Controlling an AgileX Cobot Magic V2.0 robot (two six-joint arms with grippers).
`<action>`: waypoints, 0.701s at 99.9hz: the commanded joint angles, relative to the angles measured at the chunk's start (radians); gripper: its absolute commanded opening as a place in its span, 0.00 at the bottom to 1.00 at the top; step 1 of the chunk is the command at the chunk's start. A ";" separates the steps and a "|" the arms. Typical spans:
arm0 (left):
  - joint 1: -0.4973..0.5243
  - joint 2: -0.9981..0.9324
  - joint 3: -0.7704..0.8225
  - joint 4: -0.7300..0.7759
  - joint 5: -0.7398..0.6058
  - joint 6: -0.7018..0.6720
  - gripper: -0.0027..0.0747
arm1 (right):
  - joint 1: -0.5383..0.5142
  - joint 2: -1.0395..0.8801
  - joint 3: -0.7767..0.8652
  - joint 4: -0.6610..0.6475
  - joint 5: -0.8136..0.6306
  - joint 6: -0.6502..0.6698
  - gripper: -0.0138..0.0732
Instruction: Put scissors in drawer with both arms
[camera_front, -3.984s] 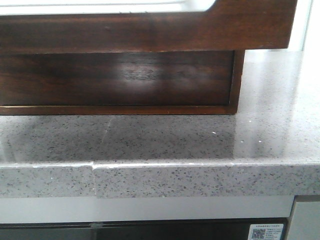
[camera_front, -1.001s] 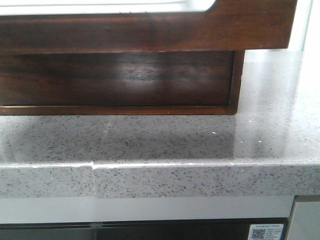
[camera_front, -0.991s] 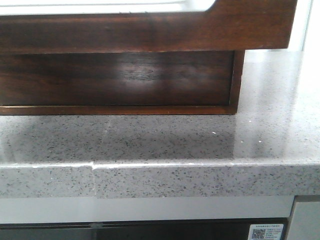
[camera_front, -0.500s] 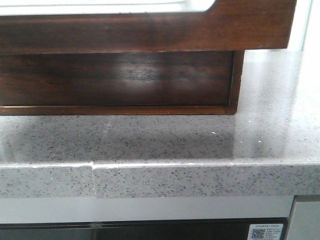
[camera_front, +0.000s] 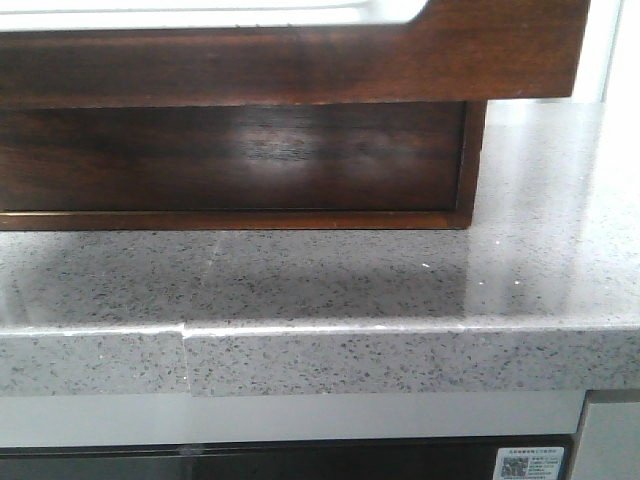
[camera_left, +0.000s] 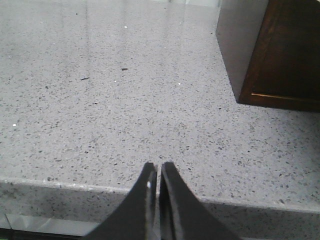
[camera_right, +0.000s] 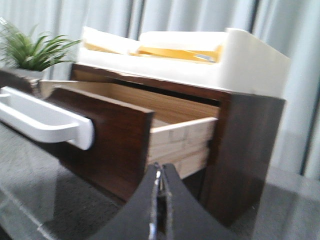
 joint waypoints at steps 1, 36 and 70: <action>0.000 -0.028 0.019 -0.009 -0.060 -0.007 0.01 | -0.066 0.009 -0.014 -0.046 -0.092 0.109 0.11; 0.000 -0.028 0.019 -0.009 -0.060 -0.007 0.01 | -0.348 -0.036 0.074 -0.331 -0.104 0.625 0.11; 0.000 -0.028 0.019 -0.009 -0.060 -0.007 0.01 | -0.510 -0.062 0.101 -0.435 -0.075 0.778 0.11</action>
